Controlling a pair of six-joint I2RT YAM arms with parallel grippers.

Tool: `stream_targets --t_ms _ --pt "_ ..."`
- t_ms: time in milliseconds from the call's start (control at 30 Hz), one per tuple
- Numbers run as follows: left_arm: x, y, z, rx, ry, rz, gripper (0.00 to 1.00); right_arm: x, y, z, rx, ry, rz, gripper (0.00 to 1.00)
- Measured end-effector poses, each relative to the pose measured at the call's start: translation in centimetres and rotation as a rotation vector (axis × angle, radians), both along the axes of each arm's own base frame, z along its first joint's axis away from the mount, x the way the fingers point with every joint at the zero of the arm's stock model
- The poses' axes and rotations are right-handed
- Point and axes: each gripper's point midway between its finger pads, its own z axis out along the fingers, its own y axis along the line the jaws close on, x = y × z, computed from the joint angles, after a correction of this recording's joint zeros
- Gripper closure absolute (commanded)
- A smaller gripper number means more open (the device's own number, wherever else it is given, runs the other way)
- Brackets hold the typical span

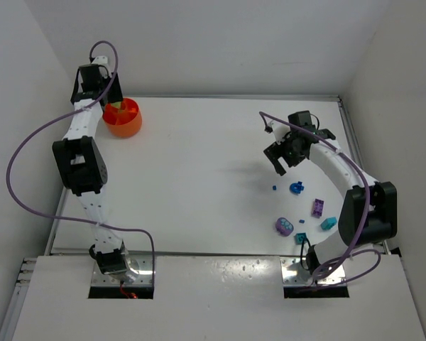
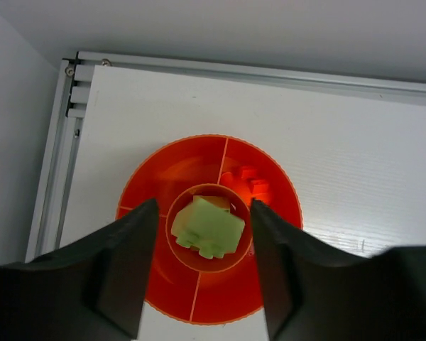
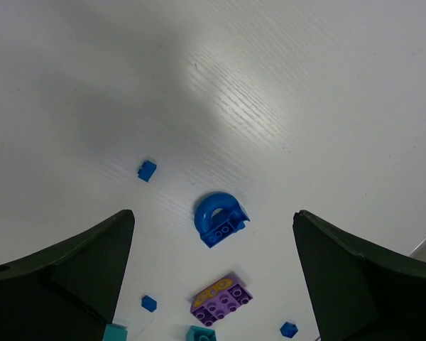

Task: Sort the legos into containers by color

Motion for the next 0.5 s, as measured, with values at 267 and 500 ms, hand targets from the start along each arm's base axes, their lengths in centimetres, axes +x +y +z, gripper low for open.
stream_targets --t_ms 267,500 --pt "0.2 -0.3 -0.6 -0.019 0.005 -0.021 0.0 -0.1 -0.1 0.0 0.002 0.003 0.0 0.13" --pt "1.0 -2.5 4.9 -0.162 -0.124 -0.202 0.0 -2.9 0.1 -0.8 0.024 0.093 0.157 0.48"
